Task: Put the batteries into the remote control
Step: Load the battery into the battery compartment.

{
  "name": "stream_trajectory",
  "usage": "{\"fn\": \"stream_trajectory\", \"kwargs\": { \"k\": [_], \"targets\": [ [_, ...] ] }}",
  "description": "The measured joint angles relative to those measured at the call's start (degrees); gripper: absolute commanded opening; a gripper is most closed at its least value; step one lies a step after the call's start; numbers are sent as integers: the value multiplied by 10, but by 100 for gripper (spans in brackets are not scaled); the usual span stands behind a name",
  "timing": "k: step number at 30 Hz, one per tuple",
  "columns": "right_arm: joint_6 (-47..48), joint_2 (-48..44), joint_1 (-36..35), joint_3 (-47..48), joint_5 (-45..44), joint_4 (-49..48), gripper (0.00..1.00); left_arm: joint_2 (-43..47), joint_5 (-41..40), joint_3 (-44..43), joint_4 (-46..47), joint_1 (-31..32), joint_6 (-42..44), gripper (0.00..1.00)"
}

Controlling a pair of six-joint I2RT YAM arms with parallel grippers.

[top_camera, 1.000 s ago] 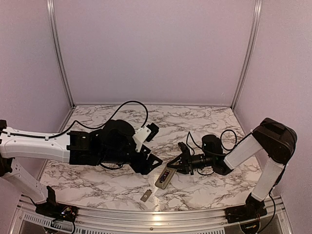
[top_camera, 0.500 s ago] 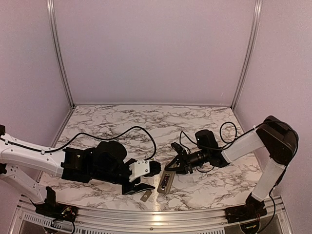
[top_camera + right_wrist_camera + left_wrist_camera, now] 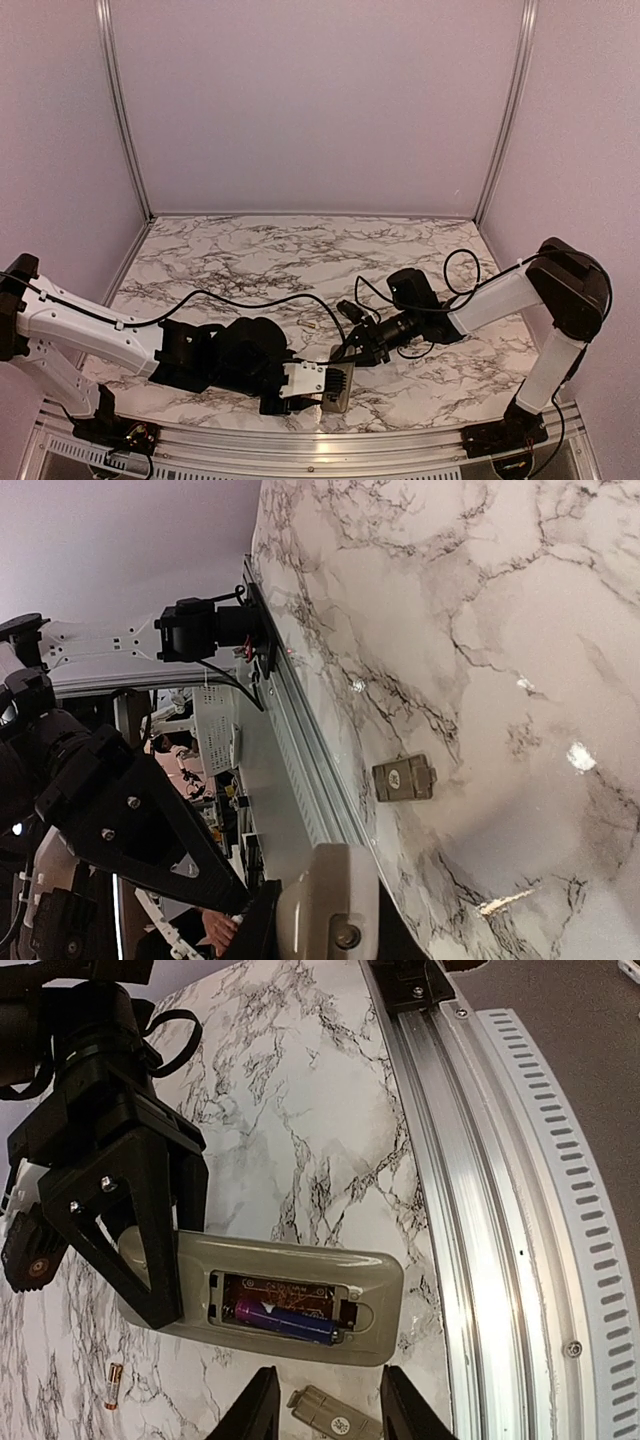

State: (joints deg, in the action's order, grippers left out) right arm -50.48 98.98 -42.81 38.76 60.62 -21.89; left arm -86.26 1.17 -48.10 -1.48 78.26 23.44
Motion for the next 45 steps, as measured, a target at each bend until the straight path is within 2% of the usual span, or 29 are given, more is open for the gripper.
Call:
{"fn": "stream_trajectory", "kwargs": {
  "k": [11, 18, 35, 45],
  "targets": [
    [0, 0, -7, 0, 0, 1, 0, -27, -38, -32, 9, 19, 31, 29],
    [-1, 0, -8, 0, 4, 1, 0, -43, -39, -35, 10, 22, 45, 24],
    [-2, 0, -12, 0, 8, 1, 0, -58, -47, -37, 7, 22, 60, 21],
    [-2, 0, -16, 0, 5, 1, 0, -65, -49, -40, 2, 23, 62, 14]
  ]
}}
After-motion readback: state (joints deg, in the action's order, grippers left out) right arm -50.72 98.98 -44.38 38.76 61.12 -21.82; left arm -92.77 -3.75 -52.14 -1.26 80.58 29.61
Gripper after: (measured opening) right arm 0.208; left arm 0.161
